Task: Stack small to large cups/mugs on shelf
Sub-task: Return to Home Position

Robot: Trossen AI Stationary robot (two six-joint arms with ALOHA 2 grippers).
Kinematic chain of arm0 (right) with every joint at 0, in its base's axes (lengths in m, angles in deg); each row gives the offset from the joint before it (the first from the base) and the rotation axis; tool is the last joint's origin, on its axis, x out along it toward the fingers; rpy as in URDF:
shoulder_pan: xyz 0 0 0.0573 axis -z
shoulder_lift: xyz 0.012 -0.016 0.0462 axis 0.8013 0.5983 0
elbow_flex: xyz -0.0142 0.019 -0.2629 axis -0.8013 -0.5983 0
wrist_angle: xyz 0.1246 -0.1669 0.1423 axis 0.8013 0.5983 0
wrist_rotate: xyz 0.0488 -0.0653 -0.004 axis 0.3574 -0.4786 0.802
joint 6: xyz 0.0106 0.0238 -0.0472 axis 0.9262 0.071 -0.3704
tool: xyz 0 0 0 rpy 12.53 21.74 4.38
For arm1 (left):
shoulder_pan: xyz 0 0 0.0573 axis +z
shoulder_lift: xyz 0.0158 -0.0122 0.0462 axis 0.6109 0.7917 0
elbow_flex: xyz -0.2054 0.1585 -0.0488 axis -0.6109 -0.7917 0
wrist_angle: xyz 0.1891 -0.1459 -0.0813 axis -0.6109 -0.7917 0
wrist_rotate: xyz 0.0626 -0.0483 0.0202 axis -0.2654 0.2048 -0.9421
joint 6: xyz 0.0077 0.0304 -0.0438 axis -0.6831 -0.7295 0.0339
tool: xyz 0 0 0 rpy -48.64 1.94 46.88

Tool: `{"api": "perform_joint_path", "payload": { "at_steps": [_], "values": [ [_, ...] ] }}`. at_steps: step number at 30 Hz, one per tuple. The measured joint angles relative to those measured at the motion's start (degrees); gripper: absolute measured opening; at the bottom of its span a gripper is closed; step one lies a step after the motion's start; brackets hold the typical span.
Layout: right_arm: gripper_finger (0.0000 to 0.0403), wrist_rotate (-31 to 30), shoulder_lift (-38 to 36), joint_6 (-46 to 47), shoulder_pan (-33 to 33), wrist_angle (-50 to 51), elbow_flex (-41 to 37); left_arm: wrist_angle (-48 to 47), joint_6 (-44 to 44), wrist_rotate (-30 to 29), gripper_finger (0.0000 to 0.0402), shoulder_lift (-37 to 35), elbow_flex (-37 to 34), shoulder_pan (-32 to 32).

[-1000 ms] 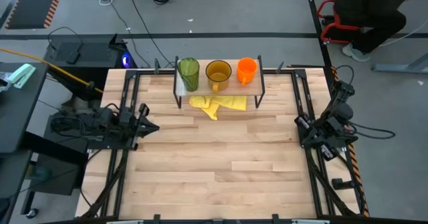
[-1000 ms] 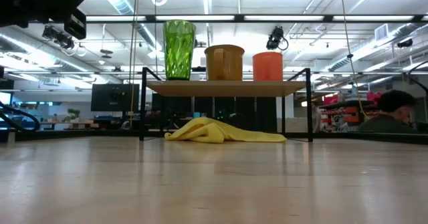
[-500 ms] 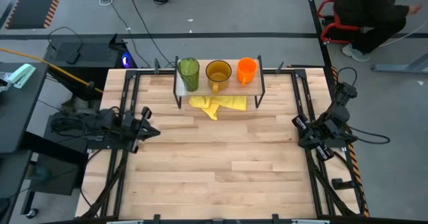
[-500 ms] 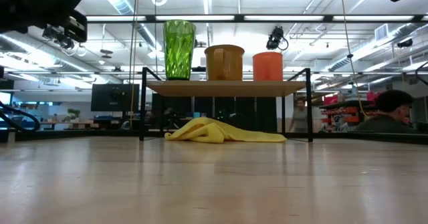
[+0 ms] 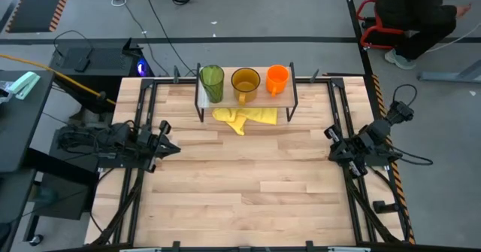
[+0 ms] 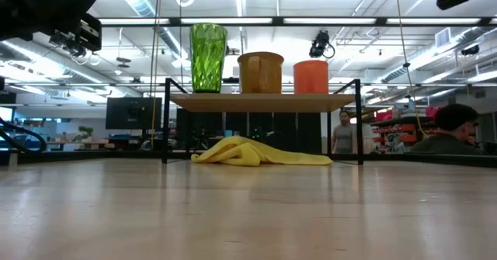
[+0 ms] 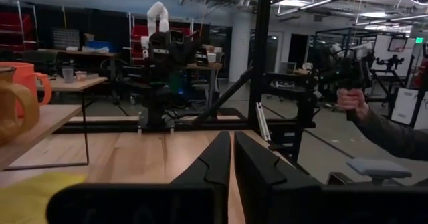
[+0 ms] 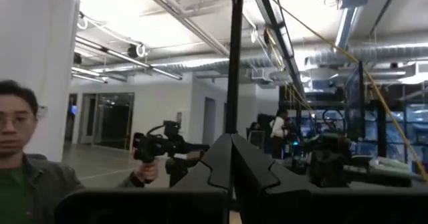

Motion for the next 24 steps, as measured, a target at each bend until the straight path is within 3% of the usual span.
{"api": "perform_joint_path", "payload": {
  "at_steps": [11,24],
  "values": [
    [0.0016,1.72,0.00,4.39,11.96,5.69,0.00,-2.71,0.46,-0.01,0.0036,0.00,0.00,0.00],
    [0.0016,1.70,0.00,8.21,18.55,12.68,0.00,-6.52,1.10,-0.06,0.0023,0.02,-0.04,0.00]
  ]
}}
